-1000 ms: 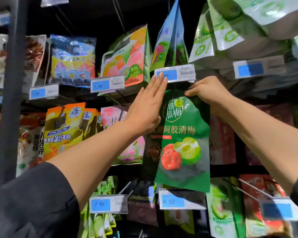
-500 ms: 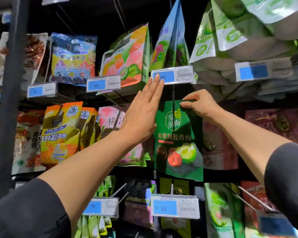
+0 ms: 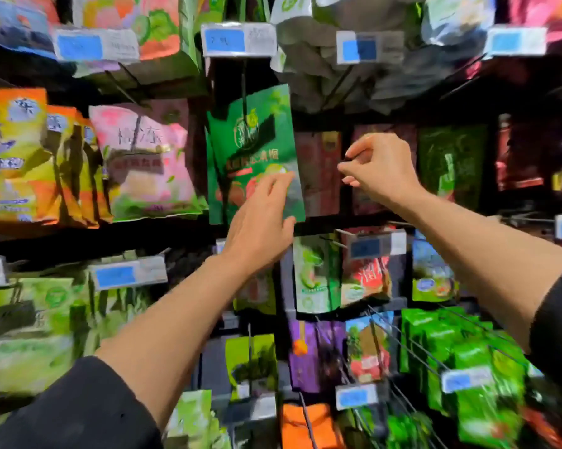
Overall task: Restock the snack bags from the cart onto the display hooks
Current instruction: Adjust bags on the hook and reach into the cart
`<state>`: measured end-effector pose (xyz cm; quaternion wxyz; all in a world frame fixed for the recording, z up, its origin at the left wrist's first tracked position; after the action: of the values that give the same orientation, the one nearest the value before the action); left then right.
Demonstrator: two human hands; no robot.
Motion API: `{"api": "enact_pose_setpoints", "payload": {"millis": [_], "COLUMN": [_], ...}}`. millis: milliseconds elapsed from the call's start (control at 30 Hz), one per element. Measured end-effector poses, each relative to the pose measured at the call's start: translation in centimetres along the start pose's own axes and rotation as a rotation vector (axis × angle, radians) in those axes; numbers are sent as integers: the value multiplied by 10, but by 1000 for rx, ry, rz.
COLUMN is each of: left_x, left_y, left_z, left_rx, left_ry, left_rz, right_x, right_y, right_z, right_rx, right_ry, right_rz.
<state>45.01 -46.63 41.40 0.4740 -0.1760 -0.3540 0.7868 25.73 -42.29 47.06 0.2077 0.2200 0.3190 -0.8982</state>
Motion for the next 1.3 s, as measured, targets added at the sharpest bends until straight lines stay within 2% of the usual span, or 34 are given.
{"api": "enact_pose_setpoints", "payload": {"millis": [67,167,300,467,700,867,933,1000,1133,1300], "left_x": [33,87,180,282,399,466,483,494,511,533], "left_y": [36,92,178,273,414,504,533,553,567,586], "left_z": [-13,-26,-48,-89,-126,-146,-153,-158,-149,-136], "left_rx": [-6,-52,-251,-482,-780,-941,-1003,-1048,-926,-1005], "left_ry": [81,112,179,242,195,138,94,30,57,37], "left_rz": [-148,-327,-529,-653,-816,-909,-912,-902,-806,-926], "right_x": [21,72,158,265,373,431,451,471,496,501], "right_y": [-21,-57,-101,-135,-207,-255,-263,-263,-260,-264], "right_z": [-47,-117,-223,-358,-497,-557,-572,-579,-586,-583], "right_rx": [-37,-127,-177,-250,-251,-296,-350,-450,-606,-577], "right_ry": [38,177,459,830,1140,1276,1273,1177,1132,1003], "right_rz": [-129,-281,-381,-342,-337,-556,-663,-755,-941,-1048]}}
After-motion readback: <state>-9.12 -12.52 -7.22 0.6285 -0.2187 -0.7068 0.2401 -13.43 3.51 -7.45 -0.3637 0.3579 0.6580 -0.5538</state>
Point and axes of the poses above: each hand's wrist, its own z-axis towards the middle knuckle, its own y-axis out of the palm, x = y × z, the point moved 5 cm from there along z, towards the middle knuckle, and after that the axes turned 13 degrees about -x, right-handed, at the moved point
